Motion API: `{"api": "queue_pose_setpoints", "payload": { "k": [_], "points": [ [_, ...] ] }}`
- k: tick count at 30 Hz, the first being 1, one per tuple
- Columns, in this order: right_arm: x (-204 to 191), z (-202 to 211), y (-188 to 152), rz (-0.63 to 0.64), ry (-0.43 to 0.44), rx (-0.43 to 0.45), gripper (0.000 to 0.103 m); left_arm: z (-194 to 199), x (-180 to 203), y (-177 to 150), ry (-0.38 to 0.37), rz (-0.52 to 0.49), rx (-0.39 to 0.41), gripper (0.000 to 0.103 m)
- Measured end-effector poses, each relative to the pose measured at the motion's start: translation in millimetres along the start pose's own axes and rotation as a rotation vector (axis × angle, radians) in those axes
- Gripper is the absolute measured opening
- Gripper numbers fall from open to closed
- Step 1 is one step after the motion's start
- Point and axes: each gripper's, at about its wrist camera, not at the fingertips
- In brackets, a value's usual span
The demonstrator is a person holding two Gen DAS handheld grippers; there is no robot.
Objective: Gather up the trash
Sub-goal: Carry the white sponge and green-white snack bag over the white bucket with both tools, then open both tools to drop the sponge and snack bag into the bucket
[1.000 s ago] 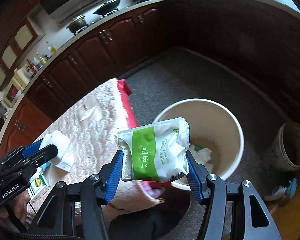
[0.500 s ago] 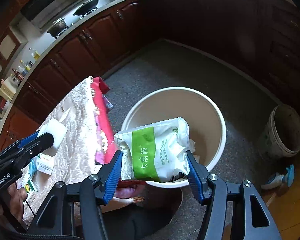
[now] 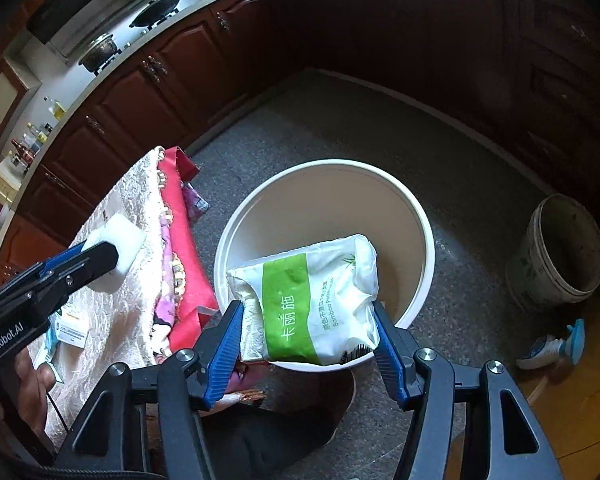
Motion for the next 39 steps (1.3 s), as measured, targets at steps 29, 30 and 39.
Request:
{"api": "queue_pose_setpoints", "payload": {
  "k": [29, 30, 39],
  "points": [
    [9, -10, -7, -0.043, -0.037, -0.036, 0.074, -3, -20, -1, -0.132, 0.101, -0.011, 0.076],
    [9, -10, -7, -0.045, -0.036, -0.036, 0.074, -3, -20, -1, -0.13, 0.103, -0.01, 0.076],
    [6, -12, -7, -0.048, -0.035, -0.04, 0.075, 3, -26, -7, -0.092, 0.115, -0.004, 0.076]
  ]
}}
Point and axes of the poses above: each gripper's, at about its wrist camera, not at the fingertips, and z roughly against the way its jaws point, x to its right, y to its top, and after that the axes turned 1 degree about z, right-handed
